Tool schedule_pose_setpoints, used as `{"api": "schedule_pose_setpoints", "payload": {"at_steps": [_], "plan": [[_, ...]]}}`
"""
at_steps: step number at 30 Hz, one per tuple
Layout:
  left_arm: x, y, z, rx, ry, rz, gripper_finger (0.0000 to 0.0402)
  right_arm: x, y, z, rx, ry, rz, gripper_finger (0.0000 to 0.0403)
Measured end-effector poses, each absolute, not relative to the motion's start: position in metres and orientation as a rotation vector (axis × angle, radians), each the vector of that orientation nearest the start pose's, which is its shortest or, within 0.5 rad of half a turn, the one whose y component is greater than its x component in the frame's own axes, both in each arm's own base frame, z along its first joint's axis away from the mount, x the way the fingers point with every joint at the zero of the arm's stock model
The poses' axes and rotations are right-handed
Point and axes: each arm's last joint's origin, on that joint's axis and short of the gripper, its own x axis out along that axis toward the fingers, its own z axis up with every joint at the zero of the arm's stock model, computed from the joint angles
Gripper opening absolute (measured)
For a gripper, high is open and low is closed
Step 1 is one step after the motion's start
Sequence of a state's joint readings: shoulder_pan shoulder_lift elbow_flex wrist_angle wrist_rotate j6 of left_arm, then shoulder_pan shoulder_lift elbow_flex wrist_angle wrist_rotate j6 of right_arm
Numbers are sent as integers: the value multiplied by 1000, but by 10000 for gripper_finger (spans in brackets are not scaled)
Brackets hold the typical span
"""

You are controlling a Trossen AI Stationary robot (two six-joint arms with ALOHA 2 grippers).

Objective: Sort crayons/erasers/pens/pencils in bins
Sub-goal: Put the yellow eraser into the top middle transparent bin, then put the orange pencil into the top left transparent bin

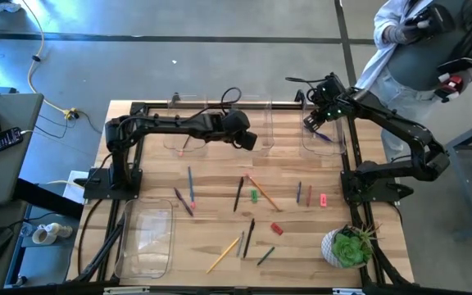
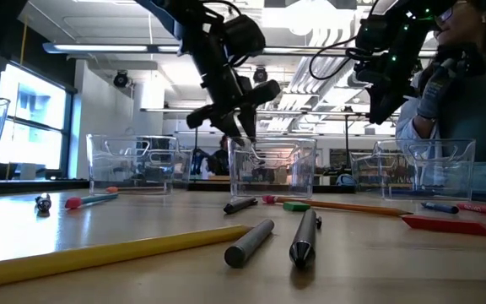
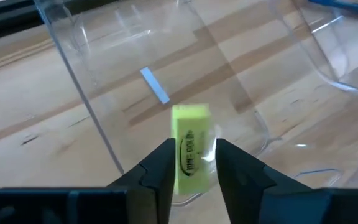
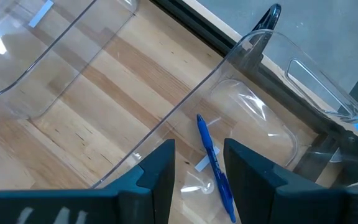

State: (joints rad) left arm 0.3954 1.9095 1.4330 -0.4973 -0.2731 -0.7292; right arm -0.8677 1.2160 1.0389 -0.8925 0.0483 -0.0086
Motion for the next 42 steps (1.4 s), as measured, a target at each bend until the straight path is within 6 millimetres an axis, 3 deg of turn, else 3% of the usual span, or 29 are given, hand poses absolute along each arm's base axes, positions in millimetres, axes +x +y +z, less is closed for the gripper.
{"api": "schedule_pose_setpoints", "payload": {"at_steps": [10,16,21,30,42], "plan": [[367,171,219,-745,734,896,154,146,-173,282,397,1030,-778,130],[356,175,242,-805,697,812,147,148,-172,283,419,994,-689,130],[338,167,272,-800,672,810,144,153,-169,284,400,971,-601,130],[306,122,310,-766,733,878,144,181,-146,286,331,942,-476,130],[293,58,304,-743,960,962,144,212,-96,286,197,981,-417,130]]}}
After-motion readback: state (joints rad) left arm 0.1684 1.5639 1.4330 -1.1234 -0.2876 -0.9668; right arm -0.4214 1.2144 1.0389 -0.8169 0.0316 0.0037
